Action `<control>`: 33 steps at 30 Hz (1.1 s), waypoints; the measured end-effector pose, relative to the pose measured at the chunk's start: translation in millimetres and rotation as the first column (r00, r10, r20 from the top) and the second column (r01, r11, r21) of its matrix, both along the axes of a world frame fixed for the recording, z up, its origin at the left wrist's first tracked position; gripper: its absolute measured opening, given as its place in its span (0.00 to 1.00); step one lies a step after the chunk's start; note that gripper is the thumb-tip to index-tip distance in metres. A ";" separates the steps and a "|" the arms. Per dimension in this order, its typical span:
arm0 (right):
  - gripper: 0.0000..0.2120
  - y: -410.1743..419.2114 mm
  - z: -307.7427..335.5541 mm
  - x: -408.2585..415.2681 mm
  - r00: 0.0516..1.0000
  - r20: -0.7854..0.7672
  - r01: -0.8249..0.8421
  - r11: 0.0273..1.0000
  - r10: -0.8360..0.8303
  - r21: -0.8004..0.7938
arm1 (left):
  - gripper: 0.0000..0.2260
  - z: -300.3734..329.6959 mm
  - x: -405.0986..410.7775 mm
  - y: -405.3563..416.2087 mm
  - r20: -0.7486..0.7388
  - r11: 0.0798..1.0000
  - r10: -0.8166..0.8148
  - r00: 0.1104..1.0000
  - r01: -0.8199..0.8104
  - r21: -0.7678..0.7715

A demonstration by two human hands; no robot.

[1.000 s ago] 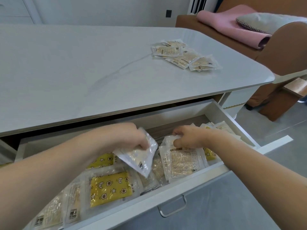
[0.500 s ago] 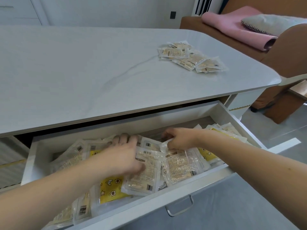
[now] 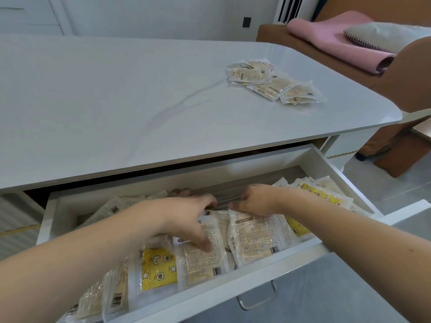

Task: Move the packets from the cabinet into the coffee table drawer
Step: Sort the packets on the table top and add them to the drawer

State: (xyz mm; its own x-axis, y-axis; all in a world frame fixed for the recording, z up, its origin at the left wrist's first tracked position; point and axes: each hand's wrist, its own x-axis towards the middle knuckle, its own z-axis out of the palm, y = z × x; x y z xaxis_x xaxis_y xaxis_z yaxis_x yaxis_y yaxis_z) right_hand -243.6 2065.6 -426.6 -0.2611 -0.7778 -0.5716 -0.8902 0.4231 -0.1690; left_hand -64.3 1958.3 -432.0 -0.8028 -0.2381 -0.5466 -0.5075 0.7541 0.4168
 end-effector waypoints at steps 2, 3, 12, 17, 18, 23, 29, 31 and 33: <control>0.17 -4.1 -2.6 -0.1 1.000 -0.001 -0.011 1.000 0.011 0.002 | 0.36 4.9 4.6 -4.1 0.043 0.998 -0.052 0.998 0.053 -0.024; 0.14 -5.8 -2.2 0.1 1.000 0.013 -0.005 1.000 0.005 0.005 | 0.31 6.8 7.4 -5.6 0.063 0.998 -0.059 0.996 0.060 -0.017; 0.16 -24.7 2.6 23.4 0.996 0.079 -0.054 0.963 0.035 0.264 | 0.16 10.3 15.0 -11.7 0.176 0.998 -0.028 0.984 0.017 0.064; 0.14 -26.7 6.3 28.2 0.989 0.101 -0.137 0.906 0.105 0.401 | 0.36 -10.6 11.8 -8.8 0.027 0.997 0.059 0.998 -0.057 -0.058; 0.11 -26.3 8.4 24.5 0.986 0.141 -0.141 0.900 0.090 0.411 | 0.45 -12.6 11.8 -10.2 0.043 0.997 0.081 0.996 -0.082 0.003; 0.05 -20.0 13.1 18.6 0.965 0.240 -0.174 0.942 0.105 0.287 | 0.44 -8.8 8.3 -13.1 0.103 0.995 0.050 0.993 -0.058 0.076; 0.07 -4.8 17.2 2.1 0.971 0.235 0.073 0.995 -0.055 -0.069 | 0.24 -4.6 0.6 -8.0 0.179 0.999 0.023 0.984 -0.030 0.033; 0.08 3.3 26.5 -15.7 0.899 0.369 0.322 0.928 -0.237 -0.187 | 0.19 -3.9 -1.0 -6.8 0.133 0.994 0.063 0.989 -0.074 0.078; 0.10 10.6 31.5 -28.0 0.826 0.465 0.460 0.857 -0.318 -0.233 | 0.16 -1.4 -6.2 -5.8 -0.045 0.948 0.235 0.971 -0.219 0.231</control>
